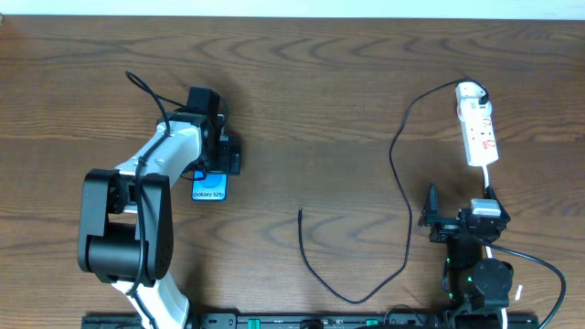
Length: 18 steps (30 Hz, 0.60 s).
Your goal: Plug charger to phone and switch on socket
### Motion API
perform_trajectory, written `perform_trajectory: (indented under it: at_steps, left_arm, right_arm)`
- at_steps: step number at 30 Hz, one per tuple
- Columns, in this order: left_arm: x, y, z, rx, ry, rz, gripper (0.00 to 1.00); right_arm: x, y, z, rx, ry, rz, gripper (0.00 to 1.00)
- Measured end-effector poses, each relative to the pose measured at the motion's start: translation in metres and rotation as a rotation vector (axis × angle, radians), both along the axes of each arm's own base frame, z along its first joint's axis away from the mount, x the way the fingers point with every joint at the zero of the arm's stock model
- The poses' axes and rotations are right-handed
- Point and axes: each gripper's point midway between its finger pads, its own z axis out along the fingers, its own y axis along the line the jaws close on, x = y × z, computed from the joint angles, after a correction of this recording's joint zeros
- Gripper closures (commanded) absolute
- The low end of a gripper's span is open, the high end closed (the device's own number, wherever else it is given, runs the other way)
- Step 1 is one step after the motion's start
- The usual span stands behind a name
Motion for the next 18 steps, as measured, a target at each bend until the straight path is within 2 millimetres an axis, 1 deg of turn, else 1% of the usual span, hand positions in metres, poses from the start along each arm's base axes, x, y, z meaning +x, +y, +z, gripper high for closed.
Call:
perform_trajectory:
  at_steps: [18]
  left_arm:
    - [-0.0026, 0.0002, 0.0001, 0.002, 0.010, -0.009, 0.05]
  right_arm:
    - [0.0000, 0.0001, 0.0000, 0.000, 0.000, 0.000, 0.01]
